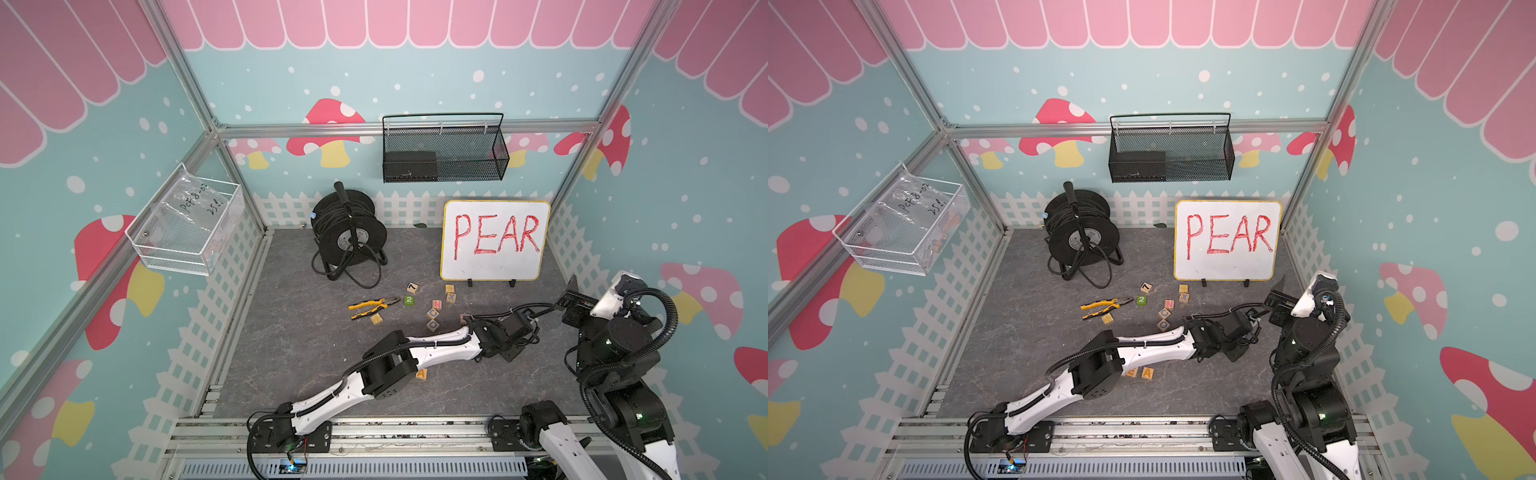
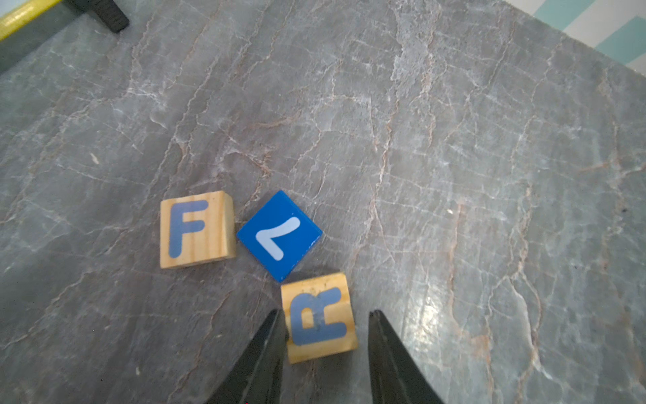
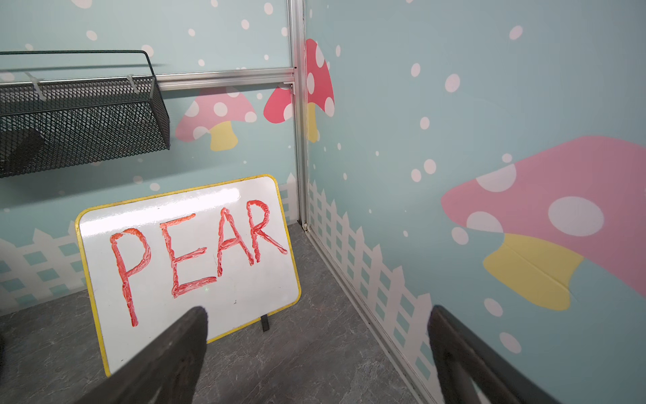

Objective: Spell the uppercase word “pear” with letter blocks
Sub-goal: Pick up the letter block from the center of the board.

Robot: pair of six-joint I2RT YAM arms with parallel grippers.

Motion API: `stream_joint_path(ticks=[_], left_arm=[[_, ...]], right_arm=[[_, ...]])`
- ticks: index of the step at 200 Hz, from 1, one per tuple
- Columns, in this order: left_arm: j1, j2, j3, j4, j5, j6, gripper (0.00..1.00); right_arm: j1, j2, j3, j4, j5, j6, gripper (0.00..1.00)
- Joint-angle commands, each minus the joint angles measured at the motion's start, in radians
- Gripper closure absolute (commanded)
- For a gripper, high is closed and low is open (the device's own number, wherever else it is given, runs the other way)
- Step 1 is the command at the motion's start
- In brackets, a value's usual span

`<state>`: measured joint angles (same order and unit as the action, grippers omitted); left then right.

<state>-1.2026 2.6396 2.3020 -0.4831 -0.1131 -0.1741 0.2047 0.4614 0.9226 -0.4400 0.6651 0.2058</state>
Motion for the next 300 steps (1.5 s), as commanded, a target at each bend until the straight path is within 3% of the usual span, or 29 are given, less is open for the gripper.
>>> stream_joint_path(ticks=[1,30,156,300], left_arm=[[-0.014,0.057,0.019,-0.064,-0.018,0.029,0.58],[-0.015,0.047,0.016,-0.069,-0.045,0.031,0.54],[-0.013,-0.041,-0.062,0.001,-0.062,0.037,0.54],[-0.003,-0.022,-0.046,0.05,-0.086,-0.015,0.72]], right_arm=[[0.001,-0.003,-0.006,0.023,-0.002,-0.016,0.01],[0.002,0.005,-0.008,0.024,-0.005,-0.013,0.0],[0.002,0.017,-0.013,0.043,-0.008,-0.019,0.0],[0.002,0.002,-0.03,0.054,0.004,-0.022,0.01]])
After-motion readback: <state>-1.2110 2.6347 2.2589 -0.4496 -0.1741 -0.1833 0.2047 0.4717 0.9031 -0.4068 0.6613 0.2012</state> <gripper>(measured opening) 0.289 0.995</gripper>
